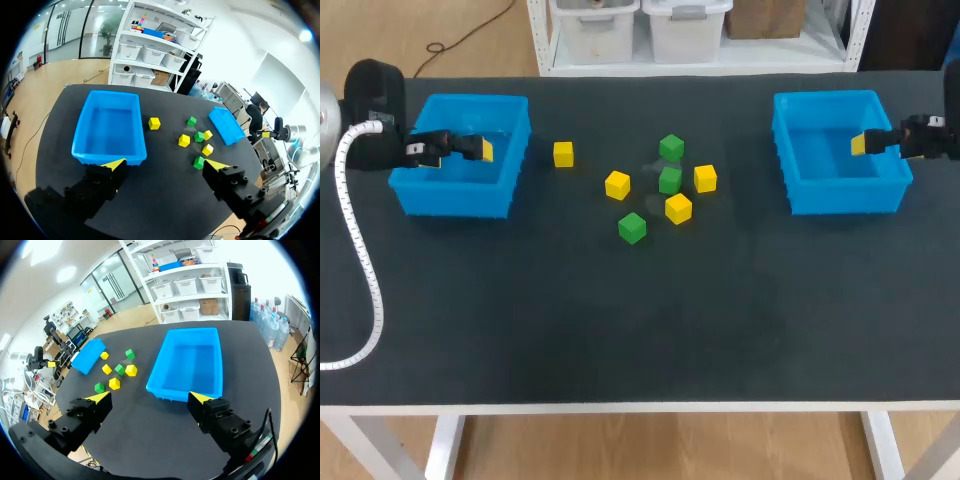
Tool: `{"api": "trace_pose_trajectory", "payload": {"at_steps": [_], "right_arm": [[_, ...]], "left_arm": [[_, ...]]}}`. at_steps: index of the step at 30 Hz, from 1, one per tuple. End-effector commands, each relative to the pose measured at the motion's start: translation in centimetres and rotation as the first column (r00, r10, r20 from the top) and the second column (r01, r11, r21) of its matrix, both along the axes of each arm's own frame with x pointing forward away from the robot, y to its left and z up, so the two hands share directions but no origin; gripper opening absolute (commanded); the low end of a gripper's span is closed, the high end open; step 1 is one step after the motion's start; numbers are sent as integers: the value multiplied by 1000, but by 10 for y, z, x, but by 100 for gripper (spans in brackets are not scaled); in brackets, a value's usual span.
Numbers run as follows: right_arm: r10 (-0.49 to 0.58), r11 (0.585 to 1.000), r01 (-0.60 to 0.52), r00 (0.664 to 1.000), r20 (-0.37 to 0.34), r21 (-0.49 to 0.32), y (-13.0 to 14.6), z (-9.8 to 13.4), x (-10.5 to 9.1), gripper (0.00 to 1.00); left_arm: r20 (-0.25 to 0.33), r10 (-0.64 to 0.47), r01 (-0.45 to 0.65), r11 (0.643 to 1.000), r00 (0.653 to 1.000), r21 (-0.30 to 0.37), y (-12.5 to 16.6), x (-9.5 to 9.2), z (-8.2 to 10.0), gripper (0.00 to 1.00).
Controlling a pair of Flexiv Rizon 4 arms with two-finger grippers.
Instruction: Put the green cubes in the right bin and the yellow cubes in the left bin.
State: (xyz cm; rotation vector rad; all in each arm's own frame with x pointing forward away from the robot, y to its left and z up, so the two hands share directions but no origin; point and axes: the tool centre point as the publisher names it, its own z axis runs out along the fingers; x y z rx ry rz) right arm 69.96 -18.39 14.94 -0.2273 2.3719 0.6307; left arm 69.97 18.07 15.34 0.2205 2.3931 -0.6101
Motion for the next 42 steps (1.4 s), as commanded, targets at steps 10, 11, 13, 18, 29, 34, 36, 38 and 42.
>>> {"api": "trace_pose_trajectory", "payload": {"at_steps": [10,11,13,18,29,34,36,38,42], "right_arm": [[2,1000,-2,1000,0,1,-1,0,0,100],[2,1000,-2,1000,0,1,-1,0,0,100],[2,1000,-2,1000,0,1,-1,0,0,100],[2,1000,-2,1000,0,1,-1,0,0,100],[75,982,-60,994,78,-181,19,21,37,100],[147,965,-119,983,106,-233,36,25,58,100],[187,959,-156,975,116,-235,44,27,68,100],[217,952,-182,969,122,-246,53,28,80,100],[303,923,-262,946,112,-282,72,28,104,100]], "left_arm": [[9,-9,9,1000,1000,-13,3,0,-3,100],[9,-9,9,1000,1000,-13,3,0,-3,100],[9,-9,9,1000,1000,-13,3,0,-3,100],[9,-9,9,1000,1000,-13,3,0,-3,100],[9,-9,9,1000,1000,-13,3,0,-3,100],[9,-9,9,1000,1000,-13,3,0,-3,100],[9,-9,9,1000,1000,-13,3,0,-3,100],[9,-9,9,1000,1000,-13,3,0,-3,100],[9,-9,9,1000,1000,-13,3,0,-3,100]]}}
